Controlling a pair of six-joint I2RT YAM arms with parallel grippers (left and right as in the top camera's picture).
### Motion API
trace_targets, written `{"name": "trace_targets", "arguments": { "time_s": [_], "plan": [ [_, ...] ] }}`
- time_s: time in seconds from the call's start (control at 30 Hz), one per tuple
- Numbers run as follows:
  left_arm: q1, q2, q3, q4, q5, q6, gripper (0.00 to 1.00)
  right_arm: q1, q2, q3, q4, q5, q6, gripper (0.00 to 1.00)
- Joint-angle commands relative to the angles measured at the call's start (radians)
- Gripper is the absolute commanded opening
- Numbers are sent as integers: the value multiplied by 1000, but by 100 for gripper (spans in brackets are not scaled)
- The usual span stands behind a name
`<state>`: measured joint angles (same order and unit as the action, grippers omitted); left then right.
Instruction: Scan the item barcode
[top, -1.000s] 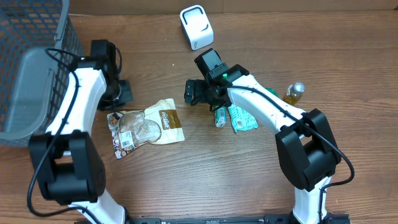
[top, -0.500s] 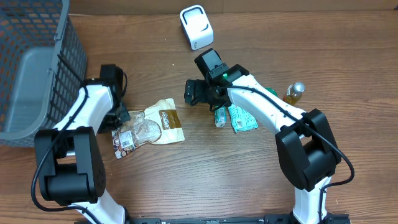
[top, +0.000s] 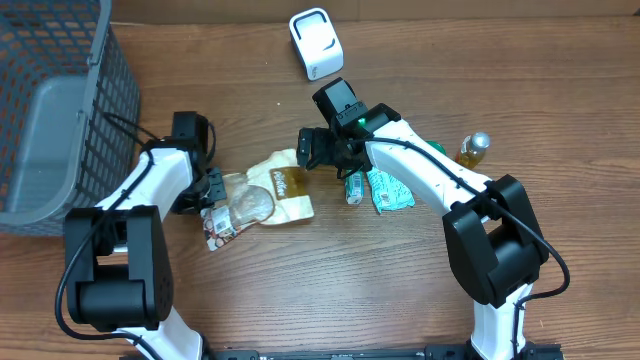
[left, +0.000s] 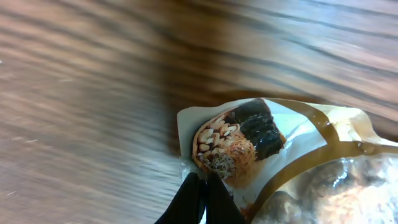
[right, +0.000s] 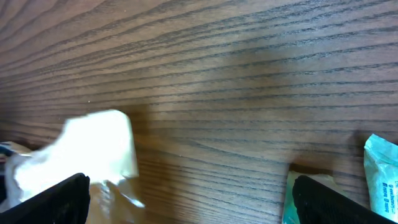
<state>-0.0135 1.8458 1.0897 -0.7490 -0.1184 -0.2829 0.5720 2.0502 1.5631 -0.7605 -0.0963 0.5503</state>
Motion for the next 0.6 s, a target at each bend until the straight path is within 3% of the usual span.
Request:
{"name": "trace_targets", "arguments": {
  "time_s": [0.0, 0.57],
  "plan": [
    [-30, 19, -33, 3, 111, 44, 4, 3, -38, -5, 3, 8, 3, 100],
    [-93, 19, -33, 11, 121, 44, 5, 3, -38, -5, 3, 8, 3, 100]
  ]
}}
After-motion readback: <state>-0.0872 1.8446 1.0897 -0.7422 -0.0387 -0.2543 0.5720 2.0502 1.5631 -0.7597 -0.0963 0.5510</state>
